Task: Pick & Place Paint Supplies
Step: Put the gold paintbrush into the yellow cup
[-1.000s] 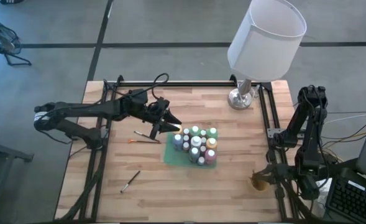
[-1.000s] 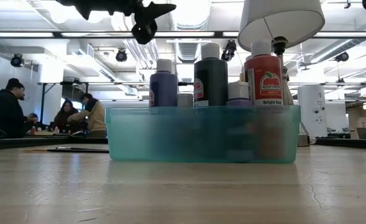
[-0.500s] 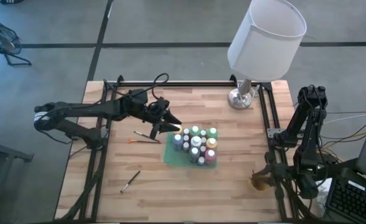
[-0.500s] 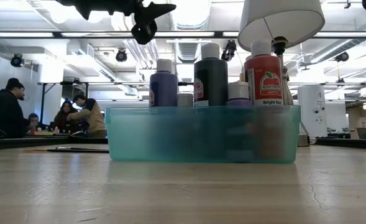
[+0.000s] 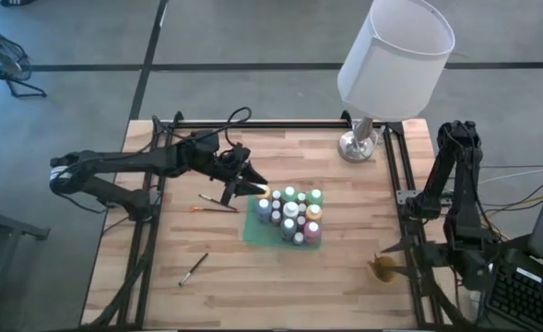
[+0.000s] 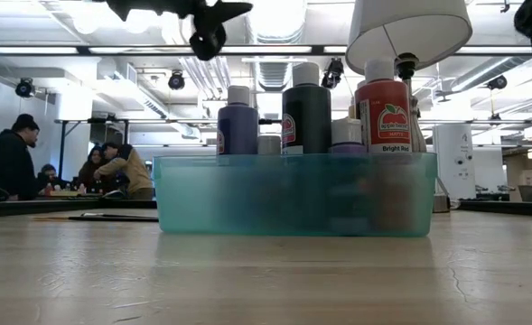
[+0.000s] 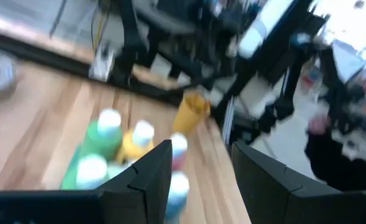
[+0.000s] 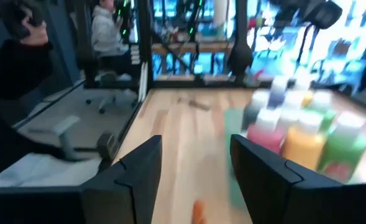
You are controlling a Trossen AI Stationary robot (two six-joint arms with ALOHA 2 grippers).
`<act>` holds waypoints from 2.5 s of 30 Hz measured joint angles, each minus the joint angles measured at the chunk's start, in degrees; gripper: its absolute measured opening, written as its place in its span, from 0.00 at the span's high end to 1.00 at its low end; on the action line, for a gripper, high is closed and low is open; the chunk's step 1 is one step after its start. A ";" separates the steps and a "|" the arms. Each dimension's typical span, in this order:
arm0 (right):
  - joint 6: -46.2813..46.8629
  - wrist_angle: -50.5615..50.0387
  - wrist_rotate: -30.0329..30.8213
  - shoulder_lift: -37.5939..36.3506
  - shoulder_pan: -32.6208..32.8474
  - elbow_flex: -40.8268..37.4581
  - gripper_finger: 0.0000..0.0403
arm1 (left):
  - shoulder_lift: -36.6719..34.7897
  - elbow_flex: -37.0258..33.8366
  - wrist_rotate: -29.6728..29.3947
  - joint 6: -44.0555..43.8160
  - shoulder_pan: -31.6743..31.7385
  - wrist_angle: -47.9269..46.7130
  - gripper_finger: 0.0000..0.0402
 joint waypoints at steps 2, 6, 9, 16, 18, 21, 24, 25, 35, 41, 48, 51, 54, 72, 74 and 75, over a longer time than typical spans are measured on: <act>-5.37 0.02 1.61 -2.05 0.00 1.72 0.53 | -1.49 2.16 0.24 2.99 -0.09 -8.17 0.57; -13.88 0.08 1.71 -6.20 0.00 4.75 0.52 | -5.72 6.50 -12.76 9.29 -2.73 -27.37 0.57; -17.89 0.04 1.71 -9.30 -0.12 6.31 0.52 | -8.58 10.28 -31.91 11.83 -6.58 -41.25 0.57; -22.91 -0.07 1.69 -16.19 -2.75 7.00 0.57 | -12.66 15.58 -47.42 12.37 -13.32 -61.83 0.57; -22.96 -0.12 1.63 -17.94 -3.51 6.57 0.59 | -13.37 15.82 -47.48 11.97 -13.48 -67.66 0.57; -23.14 -0.94 1.04 -19.99 -4.01 6.09 0.61 | -14.18 15.70 -48.68 7.68 -13.27 -76.83 0.57; -23.15 -1.98 -0.28 -21.34 -4.52 5.99 0.62 | -14.22 14.87 -51.07 3.89 -13.15 -82.03 0.57; -23.38 -2.04 -0.39 -21.64 -4.73 5.99 0.62 | -14.16 14.46 -51.45 3.29 -13.12 -83.04 0.57; -28.88 -1.81 -0.50 -21.91 -6.21 6.54 0.58 | -13.86 2.28 -49.08 0.66 -13.12 -82.28 0.57; -29.16 -1.77 -0.50 -21.91 -6.21 7.40 0.55 | -13.67 -5.32 -45.64 -2.95 -13.07 -80.15 0.57; -29.96 -1.38 -0.47 -21.89 -6.19 7.63 0.52 | -13.60 -11.70 -40.13 -3.58 -11.95 -73.86 0.57; -29.97 -1.36 -0.47 -21.89 -6.19 7.63 0.51 | -13.60 -13.60 -38.92 -3.07 -10.77 -72.36 0.57; -29.96 -1.29 -0.46 -21.89 -6.19 7.63 0.52 | -13.49 -15.18 -38.73 -1.37 -9.91 -70.92 0.57; -29.90 -1.30 -0.44 -21.32 -6.16 7.63 0.53 | -0.42 -18.18 -33.66 -2.13 -8.97 -64.68 0.57; -29.65 -1.30 -0.44 -21.32 -6.16 7.63 0.52 | 1.17 -17.90 -33.46 -1.53 -8.97 -64.25 0.57; -29.48 -1.31 -0.46 -21.32 -6.16 7.63 0.51 | 1.80 -17.83 -33.45 -1.48 -8.97 -64.21 0.57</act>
